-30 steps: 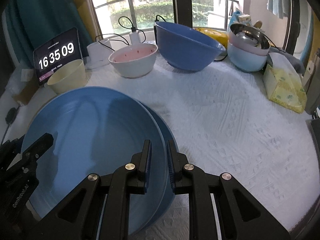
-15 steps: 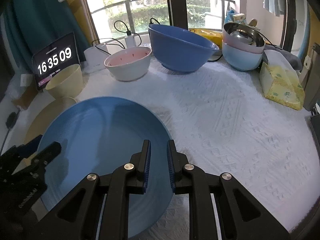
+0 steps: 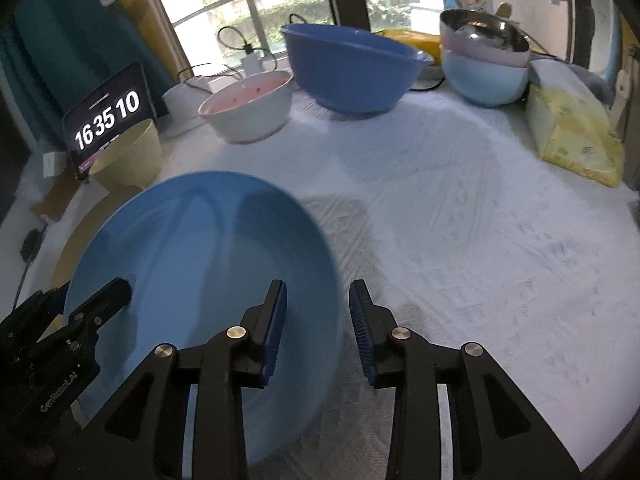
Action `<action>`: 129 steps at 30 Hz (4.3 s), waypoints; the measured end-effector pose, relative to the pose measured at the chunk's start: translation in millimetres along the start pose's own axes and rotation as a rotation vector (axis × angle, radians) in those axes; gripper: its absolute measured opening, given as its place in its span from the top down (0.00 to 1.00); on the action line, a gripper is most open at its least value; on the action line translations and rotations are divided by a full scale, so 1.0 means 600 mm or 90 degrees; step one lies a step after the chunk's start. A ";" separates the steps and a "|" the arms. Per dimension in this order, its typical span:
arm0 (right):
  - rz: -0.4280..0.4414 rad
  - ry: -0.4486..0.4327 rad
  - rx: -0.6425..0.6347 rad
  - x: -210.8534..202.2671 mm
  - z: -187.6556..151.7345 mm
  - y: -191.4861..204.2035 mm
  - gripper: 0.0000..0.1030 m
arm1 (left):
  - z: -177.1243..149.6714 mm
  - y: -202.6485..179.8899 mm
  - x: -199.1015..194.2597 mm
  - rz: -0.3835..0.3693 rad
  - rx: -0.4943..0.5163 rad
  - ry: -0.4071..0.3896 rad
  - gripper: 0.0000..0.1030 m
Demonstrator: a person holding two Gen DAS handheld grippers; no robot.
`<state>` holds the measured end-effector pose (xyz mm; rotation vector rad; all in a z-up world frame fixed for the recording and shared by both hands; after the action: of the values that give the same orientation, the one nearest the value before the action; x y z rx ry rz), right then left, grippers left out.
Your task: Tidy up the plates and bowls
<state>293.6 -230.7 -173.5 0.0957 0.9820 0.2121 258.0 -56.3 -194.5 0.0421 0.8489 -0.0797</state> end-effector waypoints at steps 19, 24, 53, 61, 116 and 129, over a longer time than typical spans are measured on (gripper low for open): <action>-0.051 -0.027 0.045 -0.026 0.013 -0.071 0.75 | 0.006 -0.073 0.028 -0.048 0.042 0.042 0.54; -0.053 -0.031 0.048 -0.030 0.013 -0.073 0.75 | 0.003 -0.070 0.043 -0.043 0.029 0.067 0.53; -0.114 -0.096 -0.036 -0.071 0.072 0.012 0.63 | 0.037 0.074 -0.049 -0.012 -0.069 -0.066 0.53; -0.101 -0.088 -0.069 -0.057 0.078 0.064 0.63 | 0.029 0.135 -0.057 0.013 -0.104 -0.078 0.53; 0.006 0.095 -0.161 0.122 0.060 0.292 0.63 | -0.024 0.327 0.040 0.049 -0.218 0.034 0.52; 0.001 0.077 -0.195 0.104 0.046 0.310 0.78 | -0.024 0.318 0.027 0.035 -0.204 0.013 0.56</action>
<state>325.3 -35.1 -176.3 -0.1987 1.0582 0.3712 274.4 133.7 -215.1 -0.2356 0.8722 0.1090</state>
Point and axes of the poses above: each gripper's, at about its wrist camera, not at the fingertips, and x roughly the way its jaws point, y to its left, z to its top, the point moved 5 cm from there along x, roughly the way its jaws point, and after that the axes turned 3 degrees about y, right-handed, at the moved point
